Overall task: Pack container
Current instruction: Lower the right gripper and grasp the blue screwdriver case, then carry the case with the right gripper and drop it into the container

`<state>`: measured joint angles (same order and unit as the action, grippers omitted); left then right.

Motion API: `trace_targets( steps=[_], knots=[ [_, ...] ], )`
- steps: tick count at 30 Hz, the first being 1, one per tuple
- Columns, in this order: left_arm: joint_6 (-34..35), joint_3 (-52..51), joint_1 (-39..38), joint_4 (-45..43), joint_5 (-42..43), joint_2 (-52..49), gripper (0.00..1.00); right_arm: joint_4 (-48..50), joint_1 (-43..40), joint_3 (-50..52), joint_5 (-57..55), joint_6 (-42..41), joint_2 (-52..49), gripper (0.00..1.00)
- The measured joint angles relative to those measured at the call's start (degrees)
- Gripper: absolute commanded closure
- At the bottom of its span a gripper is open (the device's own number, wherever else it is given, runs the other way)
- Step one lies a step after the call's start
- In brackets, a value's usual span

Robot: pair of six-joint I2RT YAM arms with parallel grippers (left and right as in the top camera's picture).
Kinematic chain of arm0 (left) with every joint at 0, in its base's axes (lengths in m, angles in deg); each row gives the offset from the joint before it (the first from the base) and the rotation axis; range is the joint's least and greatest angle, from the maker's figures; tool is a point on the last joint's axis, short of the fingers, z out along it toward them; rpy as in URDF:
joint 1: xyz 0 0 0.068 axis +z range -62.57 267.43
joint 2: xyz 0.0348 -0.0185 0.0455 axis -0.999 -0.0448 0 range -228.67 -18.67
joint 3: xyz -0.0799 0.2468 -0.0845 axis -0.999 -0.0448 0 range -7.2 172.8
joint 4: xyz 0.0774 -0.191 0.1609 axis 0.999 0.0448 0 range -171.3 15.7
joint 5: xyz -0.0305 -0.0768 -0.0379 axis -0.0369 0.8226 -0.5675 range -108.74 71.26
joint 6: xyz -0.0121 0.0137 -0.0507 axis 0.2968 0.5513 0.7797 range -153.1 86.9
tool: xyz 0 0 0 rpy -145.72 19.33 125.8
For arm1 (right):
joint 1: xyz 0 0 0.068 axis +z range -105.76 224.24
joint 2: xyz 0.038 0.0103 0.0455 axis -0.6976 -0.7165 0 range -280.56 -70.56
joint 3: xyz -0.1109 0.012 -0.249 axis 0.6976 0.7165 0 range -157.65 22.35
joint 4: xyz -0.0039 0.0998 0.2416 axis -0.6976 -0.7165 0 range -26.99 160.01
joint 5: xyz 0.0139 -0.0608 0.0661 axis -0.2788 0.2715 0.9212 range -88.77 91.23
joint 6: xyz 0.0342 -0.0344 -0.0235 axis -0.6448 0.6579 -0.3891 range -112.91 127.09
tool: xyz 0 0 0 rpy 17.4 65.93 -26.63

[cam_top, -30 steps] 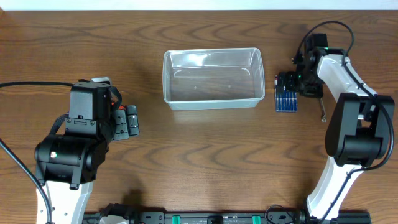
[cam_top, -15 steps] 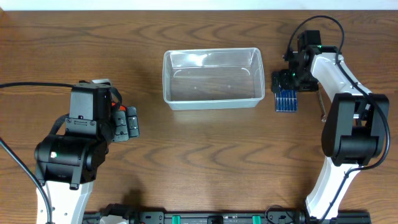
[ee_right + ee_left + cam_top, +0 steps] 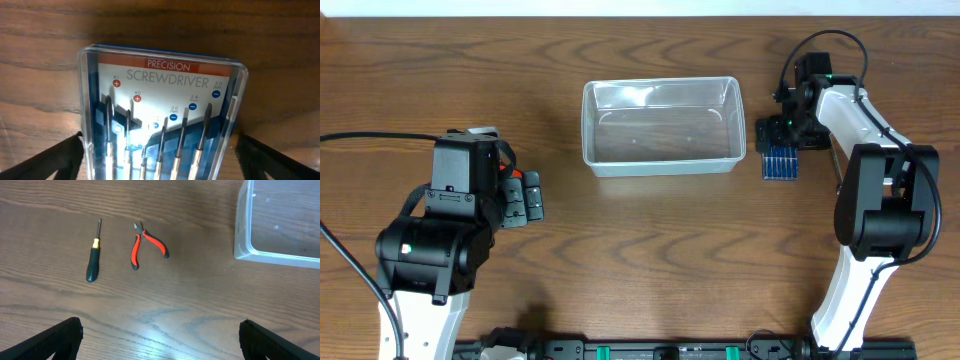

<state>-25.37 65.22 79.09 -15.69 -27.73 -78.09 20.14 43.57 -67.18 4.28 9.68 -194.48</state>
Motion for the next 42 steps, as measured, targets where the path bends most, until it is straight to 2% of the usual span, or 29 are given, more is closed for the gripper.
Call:
trace_targets(
  steps=[3, 8, 11, 18, 20, 23, 24, 26, 31, 38, 42],
  knots=[
    [0.0, 0.0, 0.0, 0.0, 0.0, 0.0, 0.02, -0.1, 0.0, -0.1, -0.2, -0.1, -0.1, 0.18],
    [0.0, 0.0, 0.0, 0.0, 0.0, 0.0, 0.02, -0.2, 0.0, -0.1, -0.3, 0.0, -0.2, 0.23],
    [0.0, 0.0, 0.0, 0.0, 0.0, 0.0, 0.02, -0.4, 0.0, -0.2, -0.3, -0.3, -0.2, 0.33],
    [0.0, 0.0, 0.0, 0.0, 0.0, 0.0, 0.02, -0.6, 0.0, -0.3, -0.2, -0.4, -0.2, 0.35],
    [0.0, 0.0, 0.0, 0.0, 0.0, 0.0, 0.02, -0.6, 0.0, -0.3, -0.2, -0.4, -0.2, 0.39],
    [0.0, 0.0, 0.0, 0.0, 0.0, 0.0, 0.02, -0.6, 0.0, -0.3, -0.2, -0.5, -0.2, 0.57],
    [0.0, 0.0, 0.0, 0.0, 0.0, 0.0, 0.02, -0.6, 0.0, -0.3, -0.2, -0.5, -0.2, 0.68],
    [0.0, 0.0, 0.0, 0.0, 0.0, 0.0, 0.02, -0.7, 0.0, -0.4, -0.1, -0.7, -0.2, 0.98],
    [-0.1, 0.0, 0.0, -1.0, 0.0, -0.2, 0.02, -6.0, 0.0, -3.7, 1.0, -0.9, -1.0, 0.99],
    [-0.3, 0.0, 0.0, -1.5, 0.0, -4.5, 0.02, -16.7, 1.3, -22.6, 1.4, -0.2, -0.7, 0.99],
    [-0.5, 0.0, 0.2, -3.4, 0.0, -8.9, 0.02, -20.7, 6.0, -31.8, 1.1, 4.4, 1.9, 0.99]
  ],
)
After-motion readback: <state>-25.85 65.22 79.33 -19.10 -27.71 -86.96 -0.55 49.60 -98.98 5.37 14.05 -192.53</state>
